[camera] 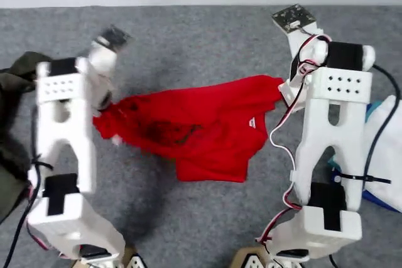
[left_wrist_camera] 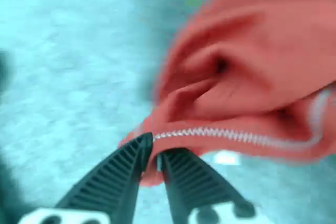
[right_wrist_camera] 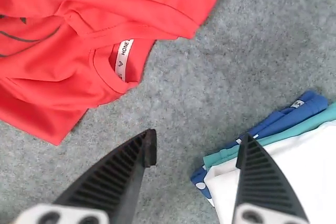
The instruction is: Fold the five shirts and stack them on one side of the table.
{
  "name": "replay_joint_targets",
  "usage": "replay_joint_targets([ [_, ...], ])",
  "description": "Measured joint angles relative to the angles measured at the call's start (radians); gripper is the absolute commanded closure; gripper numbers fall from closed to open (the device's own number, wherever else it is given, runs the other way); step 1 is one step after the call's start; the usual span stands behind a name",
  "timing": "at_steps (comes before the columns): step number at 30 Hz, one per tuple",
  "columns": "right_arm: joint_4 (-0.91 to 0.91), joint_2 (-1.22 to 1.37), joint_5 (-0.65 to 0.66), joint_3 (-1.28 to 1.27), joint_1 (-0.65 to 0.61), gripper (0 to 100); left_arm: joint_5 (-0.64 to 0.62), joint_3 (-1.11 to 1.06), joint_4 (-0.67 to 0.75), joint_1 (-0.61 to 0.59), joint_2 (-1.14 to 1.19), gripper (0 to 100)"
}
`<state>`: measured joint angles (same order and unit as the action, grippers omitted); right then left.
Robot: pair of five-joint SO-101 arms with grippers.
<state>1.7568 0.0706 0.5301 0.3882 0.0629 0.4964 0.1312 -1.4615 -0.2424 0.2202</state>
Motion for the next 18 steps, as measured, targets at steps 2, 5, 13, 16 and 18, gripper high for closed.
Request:
replay_joint_targets([
  [2, 0.0, 0.0, -0.002, 0.0, -0.002, 79.1, 0.015, 0.075, -0.002, -0.052, 0.052, 99],
  [5, 0.0, 0.0, -0.02, 0.0, -0.026, 86.7, 0.028, 0.155, -0.014, -0.138, 0.158, 99],
  [13, 0.0, 0.0, -0.028, -0.026, -0.172, 81.6, 0.127, 0.265, -0.196, -0.285, 0.428, 99],
  [16, 0.0, 0.0, -0.028, -0.097, -0.241, 75.4, 0.143, 0.281, -0.25, -0.31, 0.445, 93],
  [18, 0.0, 0.0, -0.028, -0.152, -0.301, 72.9, 0.161, 0.287, -0.259, -0.325, 0.445, 90],
])
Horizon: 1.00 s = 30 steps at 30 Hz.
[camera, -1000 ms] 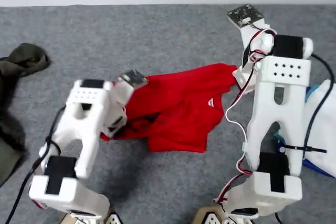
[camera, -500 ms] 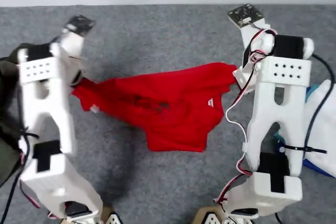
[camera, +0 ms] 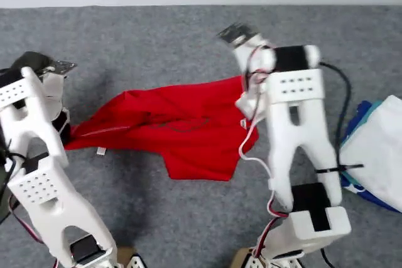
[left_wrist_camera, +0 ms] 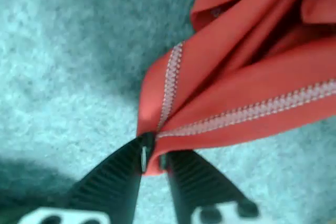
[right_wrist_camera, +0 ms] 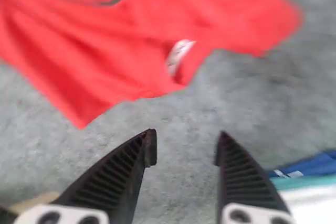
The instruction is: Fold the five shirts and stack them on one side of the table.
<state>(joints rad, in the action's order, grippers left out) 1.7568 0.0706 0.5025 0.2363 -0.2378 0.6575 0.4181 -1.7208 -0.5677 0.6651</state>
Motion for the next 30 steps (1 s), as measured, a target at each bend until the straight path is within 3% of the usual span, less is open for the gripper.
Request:
replay_joint_targets([
  [13, -0.023, 0.037, 0.0, -0.288, -0.368, 72.6, 0.009, 0.0, -0.003, -0.124, -0.172, 87],
  [30, -0.103, 0.434, -0.003, -0.173, -0.503, 73.4, 0.0, -0.038, -0.003, -0.106, -0.181, 87],
])
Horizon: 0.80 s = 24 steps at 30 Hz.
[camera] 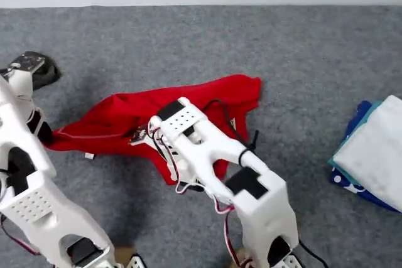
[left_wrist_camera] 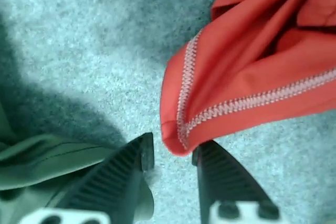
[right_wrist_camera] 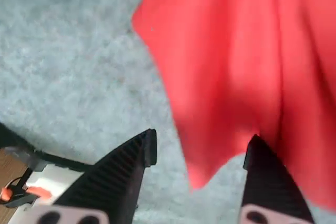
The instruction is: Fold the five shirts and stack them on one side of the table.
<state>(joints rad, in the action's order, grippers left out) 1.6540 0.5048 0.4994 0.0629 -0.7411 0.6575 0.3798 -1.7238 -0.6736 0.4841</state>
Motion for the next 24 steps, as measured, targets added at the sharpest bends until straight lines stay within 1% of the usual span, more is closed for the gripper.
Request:
replay_joint_targets([
  [2, 0.0, 0.048, -0.002, 0.043, 0.0, 78.5, 0.0, 0.0, 0.0, 0.009, -0.005, 87],
  [6, 0.012, 0.109, -0.002, 0.124, 0.04, 95.0, 0.0, 0.003, 0.0, 0.015, -0.006, 87],
  [7, 0.025, 0.12, -0.003, 0.144, 0.052, 96.3, 0.0, 0.012, 0.0, 0.015, -0.006, 87],
  [12, 0.078, 0.124, -0.002, 0.193, 0.077, 96.3, -0.006, 0.041, 0.0, 0.018, -0.041, 93],
  [15, 0.1, 0.124, -0.002, 0.221, 0.106, 99.2, -0.006, 0.041, -0.002, 0.032, -0.118, 93],
  [19, 0.1, 0.112, 0.0, 0.226, 0.16, 98.9, -0.003, 0.041, -0.002, 0.038, -0.239, 93],
  [24, 0.1, 0.012, 0.012, 0.226, 0.222, 98.9, -0.003, 0.02, -0.003, 0.037, -0.336, 93],
])
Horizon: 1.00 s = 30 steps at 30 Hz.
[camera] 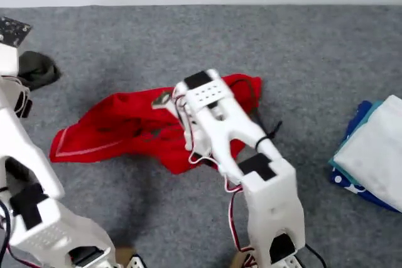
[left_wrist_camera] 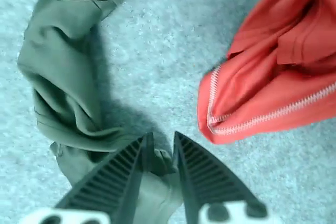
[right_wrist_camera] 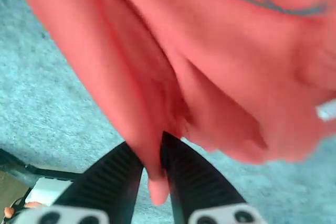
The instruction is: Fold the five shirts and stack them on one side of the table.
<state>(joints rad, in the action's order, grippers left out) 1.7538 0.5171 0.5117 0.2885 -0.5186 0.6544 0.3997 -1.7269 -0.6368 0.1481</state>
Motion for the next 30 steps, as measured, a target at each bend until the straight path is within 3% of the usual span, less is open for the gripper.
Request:
replay_joint_targets([
  [7, 0.0, -0.146, 0.005, 0.0, 0.103, 98.9, -0.002, -0.19, -0.002, 0.023, -0.028, 93],
  [16, 0.002, -0.336, 0.025, 0.0, 0.241, 98.9, 0.057, -0.491, 0.002, 0.206, -0.035, 93],
  [23, 0.002, -0.454, 0.026, 0.0, 0.241, 98.9, 0.046, -0.614, 0.002, 0.477, -0.232, 93],
  [27, 0.003, -0.542, 0.028, 0.0, 0.27, 98.9, -0.052, -0.687, 0.005, 0.68, -0.33, 93],
  [30, 0.003, -0.595, 0.028, 0.0, 0.288, 98.9, -0.121, -0.781, 0.089, 0.81, -0.348, 93],
])
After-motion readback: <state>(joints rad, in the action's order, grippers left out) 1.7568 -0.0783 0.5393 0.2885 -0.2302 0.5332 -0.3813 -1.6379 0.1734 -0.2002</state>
